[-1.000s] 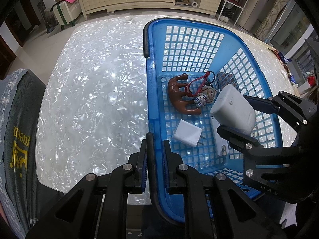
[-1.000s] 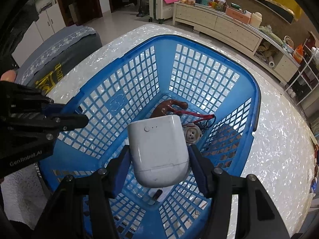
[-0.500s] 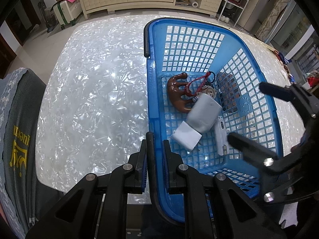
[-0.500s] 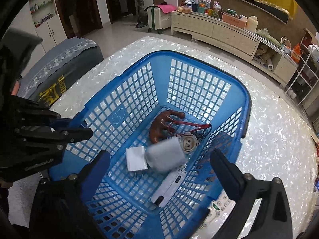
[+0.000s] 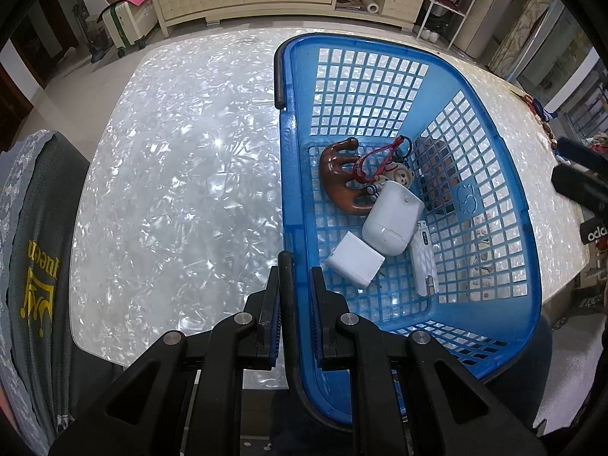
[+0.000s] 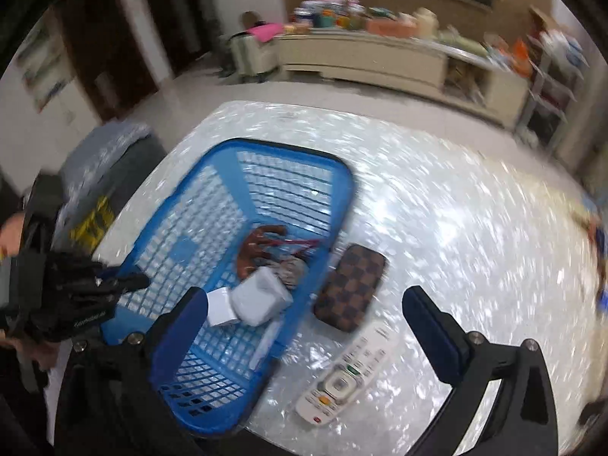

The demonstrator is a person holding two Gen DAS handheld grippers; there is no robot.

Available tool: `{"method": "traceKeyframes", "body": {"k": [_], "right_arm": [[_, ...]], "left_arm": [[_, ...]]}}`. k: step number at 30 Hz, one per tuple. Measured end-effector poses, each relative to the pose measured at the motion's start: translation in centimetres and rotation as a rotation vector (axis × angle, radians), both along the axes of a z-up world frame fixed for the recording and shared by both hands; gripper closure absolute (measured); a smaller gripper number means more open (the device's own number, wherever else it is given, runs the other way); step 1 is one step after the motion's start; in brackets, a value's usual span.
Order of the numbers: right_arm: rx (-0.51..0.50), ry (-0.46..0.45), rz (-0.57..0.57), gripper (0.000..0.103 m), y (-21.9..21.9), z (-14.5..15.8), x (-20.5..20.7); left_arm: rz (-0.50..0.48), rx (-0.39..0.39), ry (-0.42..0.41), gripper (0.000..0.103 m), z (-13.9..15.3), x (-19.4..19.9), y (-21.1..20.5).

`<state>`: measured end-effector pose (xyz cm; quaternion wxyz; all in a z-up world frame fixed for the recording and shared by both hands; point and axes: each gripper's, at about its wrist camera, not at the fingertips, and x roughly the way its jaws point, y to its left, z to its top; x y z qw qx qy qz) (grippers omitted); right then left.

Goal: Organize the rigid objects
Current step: 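Move the right tool to the white TV remote and grasp it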

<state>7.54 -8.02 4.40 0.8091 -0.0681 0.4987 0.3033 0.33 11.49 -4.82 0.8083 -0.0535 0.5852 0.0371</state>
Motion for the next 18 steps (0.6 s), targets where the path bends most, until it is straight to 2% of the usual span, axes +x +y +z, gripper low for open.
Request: {"method": "traceKeyframes", "body": {"k": [4,7,12,18], "right_arm": [[-0.041,0.043,-0.120,0.000,-3.2,-1.3,1.4],[-0.064,0.090,-0.164,0.000,-4.7,-3.0,2.0],[-0.125,0.160,-0.213,0.000,-6.0,-6.1,2.2],[-0.117,0.248,-0.243,0.000,-6.1,-9.2,2.2]], "left_arm": [[0.000,0.003,0.000,0.088,0.0,0.0,0.1],[0.001,0.003,0.000,0.088,0.0,-0.1,0.1],[-0.001,0.002,0.001,0.088,0.0,-0.1,0.2],[-0.001,0.002,0.004,0.088,-0.3,-0.1,0.2]]}}
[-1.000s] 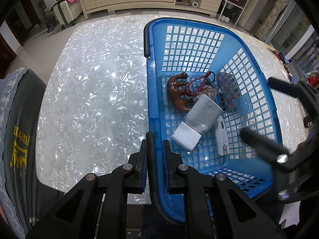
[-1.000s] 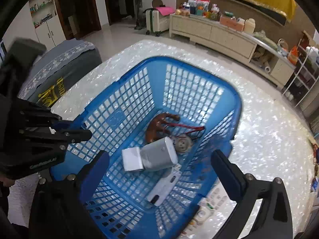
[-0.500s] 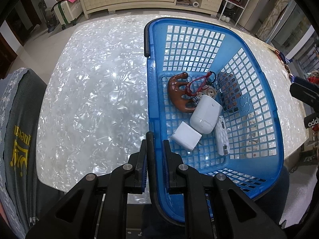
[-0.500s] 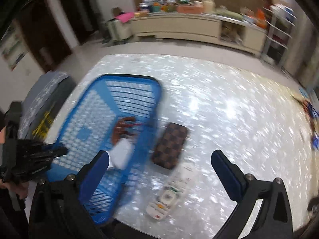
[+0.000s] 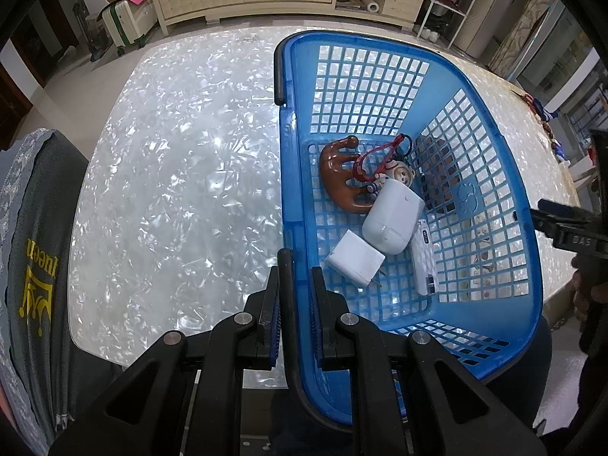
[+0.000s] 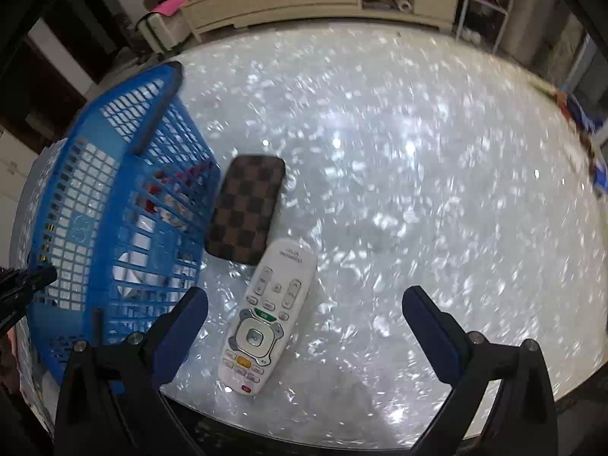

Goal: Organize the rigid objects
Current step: 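Move the right tool to the white TV remote and grasp it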

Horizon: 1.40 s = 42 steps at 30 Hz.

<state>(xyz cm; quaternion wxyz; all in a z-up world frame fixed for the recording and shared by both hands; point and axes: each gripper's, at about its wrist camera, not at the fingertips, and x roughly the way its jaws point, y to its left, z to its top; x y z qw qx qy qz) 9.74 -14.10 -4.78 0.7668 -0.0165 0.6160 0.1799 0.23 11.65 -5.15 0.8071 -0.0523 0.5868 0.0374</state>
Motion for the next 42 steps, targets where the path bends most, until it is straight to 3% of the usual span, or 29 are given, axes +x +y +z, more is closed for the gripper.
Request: {"method": "traceKeyframes", "body": {"k": [5,17,26,29,31,36,42], "right_arm": [[0.012,0.073,0.007,0.000,1.0,-2.5,-0.1],[-0.024,0.119,0.053,0.001,3.4,-6.2,-1.1],[-0.092,0.104,0.081,0.018,6.2,-8.9,-1.9],[-0.122,0.079,0.100,0.033,7.5,-8.8,-2.6],[-0.146,0.060,0.117,0.053,8.4,-8.7,-3.3],[-0.142,0.025,0.121,0.055,8.8,-8.4,-4.3],[-0.092,0.038,0.091,0.056,5.6,-6.9,-4.6]], "left_arm": [[-0.001,-0.002,0.002,0.088,-0.1,-0.1,-0.1],[0.003,-0.001,0.007,0.088,-0.1,0.1,-0.1],[0.003,0.004,0.005,0.088,0.3,0.1,-0.1],[0.005,0.003,0.005,0.089,0.3,0.1,-0.1],[0.007,0.004,0.005,0.089,0.4,0.1,-0.1],[0.009,0.002,0.004,0.089,0.4,0.1,0.0],[0.009,0.002,0.003,0.089,0.5,0.0,-0.1]]}}
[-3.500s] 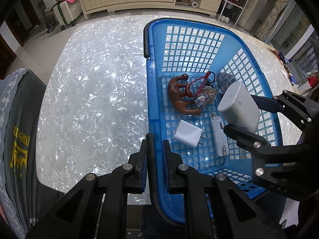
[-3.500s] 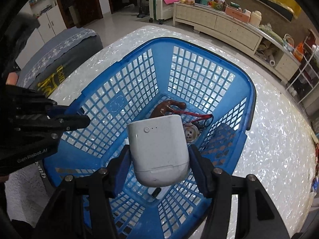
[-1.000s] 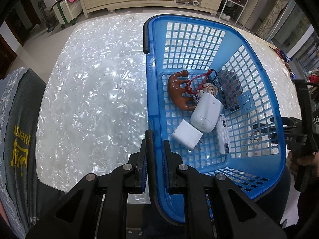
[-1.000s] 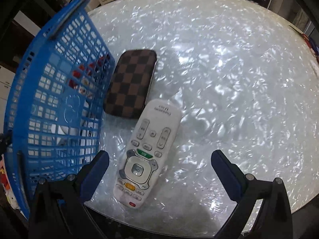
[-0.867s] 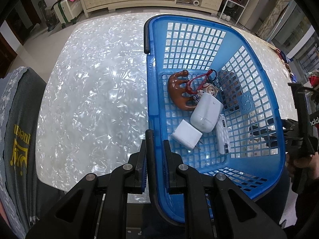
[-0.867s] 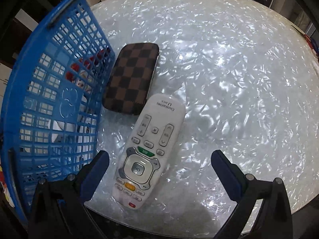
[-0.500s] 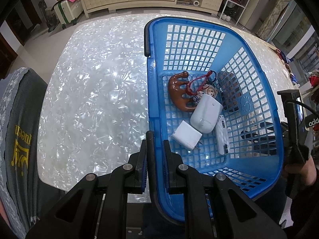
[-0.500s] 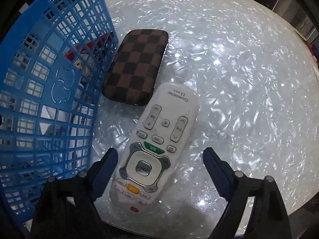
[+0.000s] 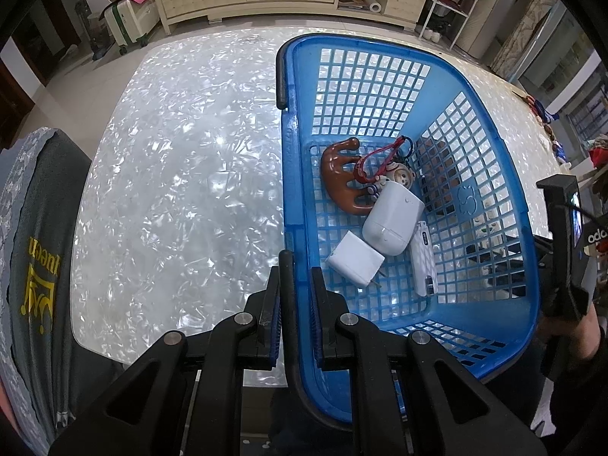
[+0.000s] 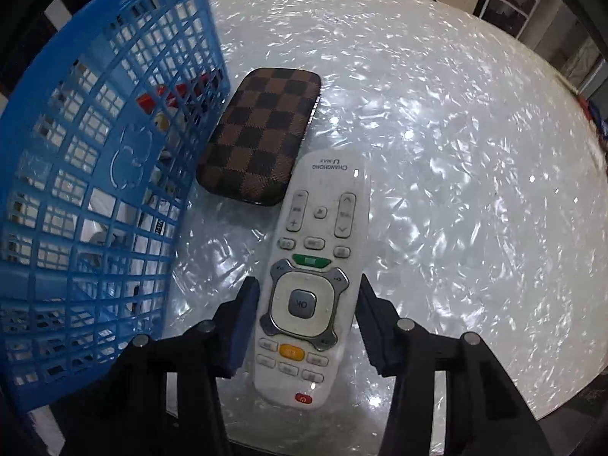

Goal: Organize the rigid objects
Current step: 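Move the right tool to the white TV remote and grasp it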

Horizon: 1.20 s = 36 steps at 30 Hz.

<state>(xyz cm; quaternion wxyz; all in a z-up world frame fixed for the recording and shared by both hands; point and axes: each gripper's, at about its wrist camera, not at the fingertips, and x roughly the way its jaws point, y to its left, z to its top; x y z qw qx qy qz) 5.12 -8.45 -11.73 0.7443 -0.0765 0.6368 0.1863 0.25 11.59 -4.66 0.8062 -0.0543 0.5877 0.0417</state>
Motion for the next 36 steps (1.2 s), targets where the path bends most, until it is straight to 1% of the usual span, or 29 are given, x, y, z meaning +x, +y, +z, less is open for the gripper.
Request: {"method": "traceKeyframes", "body": {"k": [2,7,11,15,16,18,19,23,25,30,31,36], "right_arm": [[0.013,-0.002,-0.011,0.056,-1.6,0.1,0.5],[0.037,-0.032,-0.031,0.058,-3.8,1.4,1.2],[0.044,-0.060,-0.034,0.061,-5.2,2.6,1.4],[0.060,-0.063,-0.044,0.063,-6.4,3.0,1.5],[0.062,-0.062,-0.044,0.067,-6.9,3.1,1.8],[0.064,-0.065,-0.047,0.081,-7.6,3.2,1.8],[0.068,-0.048,-0.042,0.082,-7.8,3.0,1.9],[0.068,-0.026,-0.050,0.082,-8.4,2.2,1.9],[0.072,-0.027,-0.050,0.082,-8.2,1.6,2.1],[0.090,-0.026,-0.056,0.082,-7.8,1.5,1.7],[0.092,-0.028,-0.057,0.082,-7.4,2.1,1.9],[0.092,-0.052,-0.054,0.082,-7.6,3.5,2.3]], "left_arm": [[-0.001,0.005,0.000,0.089,0.0,0.0,-0.1],[0.002,-0.001,0.000,0.089,-0.1,0.0,-0.1],[0.003,0.003,0.002,0.089,-0.1,0.1,-0.1],[0.006,-0.001,0.001,0.089,-0.1,0.1,0.0],[0.004,0.001,0.001,0.089,-0.1,0.1,0.0],[0.004,0.000,0.001,0.089,-0.1,0.1,0.0],[0.005,0.000,0.001,0.089,-0.1,0.1,0.0],[0.005,-0.003,0.000,0.089,-0.1,0.1,0.0],[0.004,-0.005,0.001,0.089,-0.1,0.1,0.1],[0.004,-0.005,-0.001,0.089,-0.1,0.1,0.1],[0.004,-0.005,-0.001,0.089,-0.2,0.1,0.1],[0.004,-0.007,-0.003,0.089,-0.1,0.1,0.1]]}}
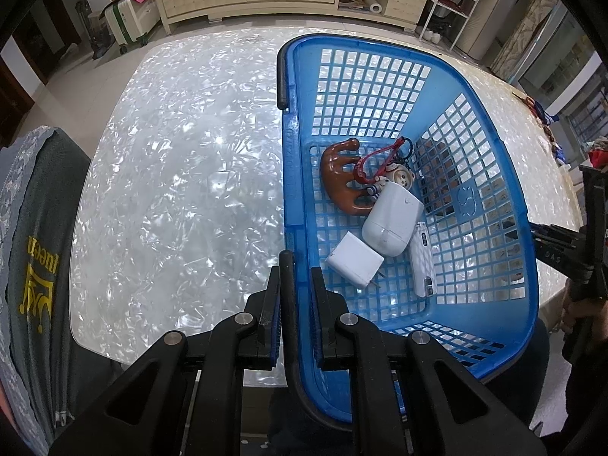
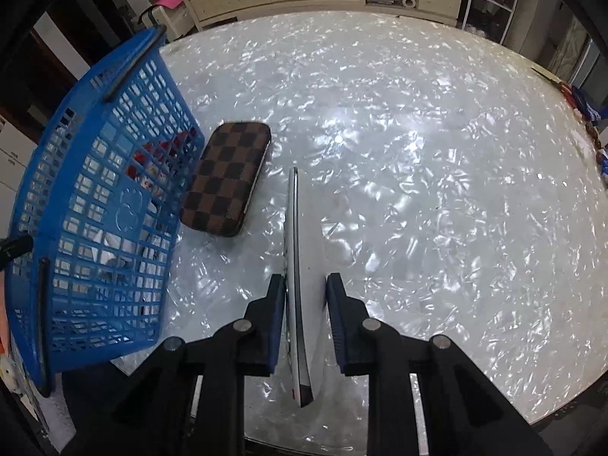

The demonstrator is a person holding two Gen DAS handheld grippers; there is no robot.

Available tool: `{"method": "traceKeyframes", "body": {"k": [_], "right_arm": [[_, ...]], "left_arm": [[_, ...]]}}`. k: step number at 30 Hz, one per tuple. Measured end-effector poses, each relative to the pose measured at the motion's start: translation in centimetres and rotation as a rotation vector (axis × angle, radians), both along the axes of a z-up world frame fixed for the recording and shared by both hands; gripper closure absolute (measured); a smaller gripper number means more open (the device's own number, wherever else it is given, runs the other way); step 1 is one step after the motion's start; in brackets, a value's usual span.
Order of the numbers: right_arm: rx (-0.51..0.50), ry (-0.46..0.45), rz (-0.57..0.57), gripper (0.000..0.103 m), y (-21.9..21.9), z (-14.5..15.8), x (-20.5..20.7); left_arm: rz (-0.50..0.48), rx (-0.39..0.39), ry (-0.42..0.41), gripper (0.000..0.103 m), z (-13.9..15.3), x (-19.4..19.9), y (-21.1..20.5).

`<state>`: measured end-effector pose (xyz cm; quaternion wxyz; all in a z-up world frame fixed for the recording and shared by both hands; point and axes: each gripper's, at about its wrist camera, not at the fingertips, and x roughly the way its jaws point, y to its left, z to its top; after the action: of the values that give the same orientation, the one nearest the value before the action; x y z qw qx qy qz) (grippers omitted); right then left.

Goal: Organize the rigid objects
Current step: 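Move the right tool to the white TV remote and grasp it, then carry the white remote with the right tool and release it into the basket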

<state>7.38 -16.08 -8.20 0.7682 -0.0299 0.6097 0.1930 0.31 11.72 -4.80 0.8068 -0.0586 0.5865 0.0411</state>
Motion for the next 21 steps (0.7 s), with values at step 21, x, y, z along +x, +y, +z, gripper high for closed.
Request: {"method": "traceKeyframes", "body": {"k": [21], "right_arm": [[0.086,-0.214,0.070,0.082,1.4,12.9,0.0]], "left_arm": [[0.003,-0.007,-0.010,0.089,0.1,-0.1,0.0]]}}
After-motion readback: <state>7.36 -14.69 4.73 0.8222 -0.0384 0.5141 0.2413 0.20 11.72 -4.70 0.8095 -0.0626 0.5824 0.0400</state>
